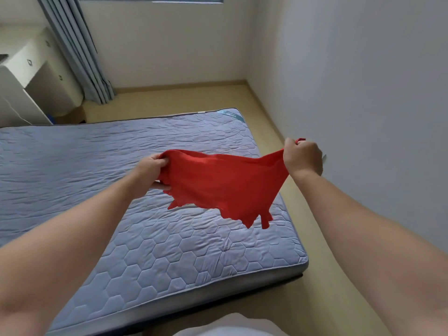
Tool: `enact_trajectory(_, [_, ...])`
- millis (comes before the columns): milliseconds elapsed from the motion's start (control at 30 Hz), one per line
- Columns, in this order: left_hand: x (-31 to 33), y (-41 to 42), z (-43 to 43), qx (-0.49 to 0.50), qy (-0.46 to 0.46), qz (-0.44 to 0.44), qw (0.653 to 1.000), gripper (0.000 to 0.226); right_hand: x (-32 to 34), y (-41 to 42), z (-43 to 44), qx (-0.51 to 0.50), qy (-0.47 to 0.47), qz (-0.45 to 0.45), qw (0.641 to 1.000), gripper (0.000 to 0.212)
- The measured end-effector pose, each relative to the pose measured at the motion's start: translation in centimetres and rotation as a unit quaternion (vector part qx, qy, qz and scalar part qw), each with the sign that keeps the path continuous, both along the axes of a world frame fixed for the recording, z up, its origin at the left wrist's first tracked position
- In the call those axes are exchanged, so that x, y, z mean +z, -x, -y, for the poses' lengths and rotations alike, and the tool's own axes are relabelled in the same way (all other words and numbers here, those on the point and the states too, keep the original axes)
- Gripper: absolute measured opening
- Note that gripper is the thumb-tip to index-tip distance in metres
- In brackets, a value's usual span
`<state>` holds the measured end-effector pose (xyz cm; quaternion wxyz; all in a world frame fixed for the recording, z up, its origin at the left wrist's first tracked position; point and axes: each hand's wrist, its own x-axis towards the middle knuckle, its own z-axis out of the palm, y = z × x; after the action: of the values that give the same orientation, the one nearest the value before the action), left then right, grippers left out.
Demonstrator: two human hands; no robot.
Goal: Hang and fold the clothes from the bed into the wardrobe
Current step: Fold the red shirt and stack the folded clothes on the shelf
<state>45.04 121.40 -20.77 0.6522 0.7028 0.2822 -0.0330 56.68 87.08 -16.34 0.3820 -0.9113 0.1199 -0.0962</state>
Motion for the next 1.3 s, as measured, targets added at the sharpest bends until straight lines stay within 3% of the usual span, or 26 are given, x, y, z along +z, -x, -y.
enact_trajectory(100, [-0.5, 0.2, -0.2, -0.074, -0.006, -0.062, 0.995, 0.021, -0.4, 0.2, -0.7, 0.041, 0.066, -0.012, 0.997, 0.037])
enact_trajectory(233, [-1.3, 0.8, -0.5, -0.158, 0.008, -0.142, 0.977, 0.021, -1.4, 0.2, -1.8, 0.091, -0.026, -0.069, 0.993, 0.033])
enact_trajectory(300, [-1.7, 0.8, -0.8, -0.188, -0.021, -0.186, 0.964, 0.021, -1.9, 0.1, -2.1, 0.107, -0.021, -0.099, 0.989, 0.032])
enact_trajectory(400, [-2.5, 0.4, -1.3, -0.182, -0.098, -0.227, 0.952, 0.009, -2.7, -0.3, -2.3, 0.137, 0.005, -0.140, 0.981, 0.033])
enact_trajectory(533, [-3.7, -0.5, -1.4, -0.172, -0.157, -0.243, 0.942, 0.017, -4.0, -1.9, -2.2, 0.158, 0.065, -0.166, 0.971, 0.033])
enact_trajectory(633, [-4.4, -1.6, -1.1, -0.130, -0.189, -0.219, 0.948, 0.023, -4.8, -3.8, -2.4, 0.161, 0.089, -0.178, 0.967, 0.032])
enact_trajectory(733, [-5.0, -2.6, -1.7, -0.014, -0.221, -0.180, 0.958, 0.026, -5.5, -5.9, -2.6, 0.152, 0.071, -0.169, 0.971, 0.030])
enact_trajectory(967, [-4.6, -5.1, -2.8, 0.147, -0.297, -0.159, 0.930, 0.038, -5.5, -11.8, -4.4, 0.181, 0.049, -0.121, 0.975, 0.035])
enact_trajectory(1133, [-0.8, -8.3, -4.0, 0.296, -0.198, -0.017, 0.934, 0.025, -3.6, -14.5, -6.4, 0.165, -0.003, -0.031, 0.986, 0.040])
enact_trajectory(1300, [1.9, -8.1, -5.0, 0.302, -0.310, 0.068, 0.899, 0.029, -2.6, -15.3, -7.2, 0.118, -0.064, 0.061, 0.989, 0.036])
